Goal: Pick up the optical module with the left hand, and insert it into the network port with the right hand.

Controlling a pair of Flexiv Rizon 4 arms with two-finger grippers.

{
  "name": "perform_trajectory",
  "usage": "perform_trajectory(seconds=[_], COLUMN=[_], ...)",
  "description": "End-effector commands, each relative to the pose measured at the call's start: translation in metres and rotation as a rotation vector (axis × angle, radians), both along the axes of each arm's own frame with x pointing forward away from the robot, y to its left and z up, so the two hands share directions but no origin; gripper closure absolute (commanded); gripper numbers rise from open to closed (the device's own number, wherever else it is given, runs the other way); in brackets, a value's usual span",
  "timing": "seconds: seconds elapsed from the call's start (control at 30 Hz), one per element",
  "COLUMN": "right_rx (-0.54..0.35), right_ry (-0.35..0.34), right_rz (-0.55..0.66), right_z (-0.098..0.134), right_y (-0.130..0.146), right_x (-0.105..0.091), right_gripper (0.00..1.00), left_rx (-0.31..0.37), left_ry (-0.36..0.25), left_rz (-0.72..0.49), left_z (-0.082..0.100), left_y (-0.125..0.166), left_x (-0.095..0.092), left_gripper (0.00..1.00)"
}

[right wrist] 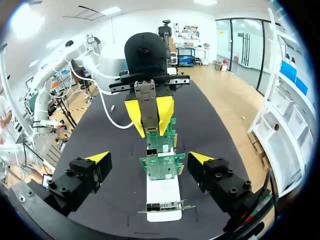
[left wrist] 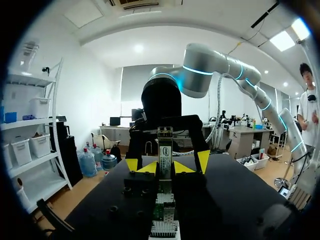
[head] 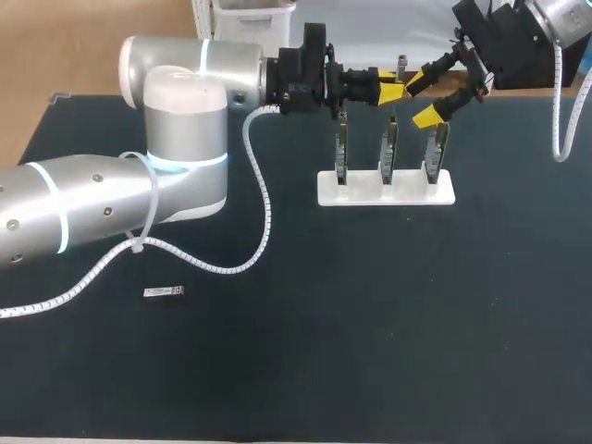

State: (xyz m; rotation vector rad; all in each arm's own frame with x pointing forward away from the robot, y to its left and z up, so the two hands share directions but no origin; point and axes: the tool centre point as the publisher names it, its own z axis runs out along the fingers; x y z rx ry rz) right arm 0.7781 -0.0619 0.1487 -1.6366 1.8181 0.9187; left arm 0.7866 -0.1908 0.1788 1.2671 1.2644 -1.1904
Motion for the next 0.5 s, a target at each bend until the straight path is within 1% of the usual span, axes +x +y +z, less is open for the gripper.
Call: perform_trajectory(seconds=[0.03,0.1,0.5], right_rx=[0.000,0.000,0.000], right_ry=[-0.002,-0.002,-0.002], right_rz=[-0.002,-0.002,-0.002], right_z=[-0.0002,-0.0002,-0.0002], right_y=[0.0004,0.0004,0.0004], right_x=[-0.0007,-0.0007,-0.0007], right_gripper=[0.00,0.00,0.00], left_rx=[0.002,0.015,0.012], left_ry=[-0.003,-0.009,0.013], left_rz=[0.002,0.001,-0.005], left_z=[-0.0017,-0.0027,-0.0086], left_y=[0.0003,0.0003,0.0031], left_x=[-0.0020,-0.0032,-0.0066], left_gripper=[1.00,1.00,1.00])
